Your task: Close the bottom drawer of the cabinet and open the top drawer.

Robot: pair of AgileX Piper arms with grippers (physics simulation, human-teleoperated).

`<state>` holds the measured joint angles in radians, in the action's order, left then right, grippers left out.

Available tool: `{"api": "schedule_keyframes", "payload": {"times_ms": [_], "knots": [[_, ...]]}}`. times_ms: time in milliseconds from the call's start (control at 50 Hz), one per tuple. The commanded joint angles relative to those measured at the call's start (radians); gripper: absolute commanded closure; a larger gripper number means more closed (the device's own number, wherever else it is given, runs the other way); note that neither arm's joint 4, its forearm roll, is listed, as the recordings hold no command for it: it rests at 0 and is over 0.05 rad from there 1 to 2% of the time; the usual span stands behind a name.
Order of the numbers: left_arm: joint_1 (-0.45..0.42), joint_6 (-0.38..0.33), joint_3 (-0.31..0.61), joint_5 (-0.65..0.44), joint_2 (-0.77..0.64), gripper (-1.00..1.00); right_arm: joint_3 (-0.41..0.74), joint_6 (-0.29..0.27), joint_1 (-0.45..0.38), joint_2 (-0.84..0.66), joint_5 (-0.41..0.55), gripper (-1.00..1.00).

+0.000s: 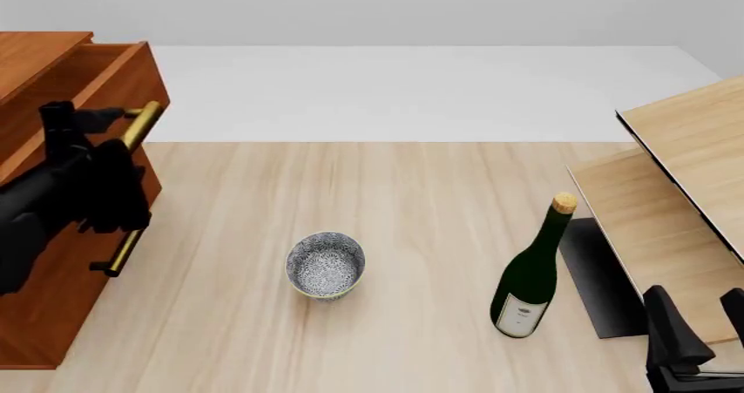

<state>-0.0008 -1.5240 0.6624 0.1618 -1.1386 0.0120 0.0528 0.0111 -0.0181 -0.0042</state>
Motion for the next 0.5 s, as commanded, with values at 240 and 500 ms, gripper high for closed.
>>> {"api": "schedule_keyframes", "payload": {"times_ms": [240, 500], "knots": [[-0.013, 0.019, -0.001, -0.001, -0.016, -1.0, 0.0, 0.0, 0.001, 0.0, 0.0, -1.0], [-0.027, 0.034, -0.021, -0.032, 0.027, -1.0, 0.0, 0.002, 0.003, -0.001, -0.003, -1.0]]}}
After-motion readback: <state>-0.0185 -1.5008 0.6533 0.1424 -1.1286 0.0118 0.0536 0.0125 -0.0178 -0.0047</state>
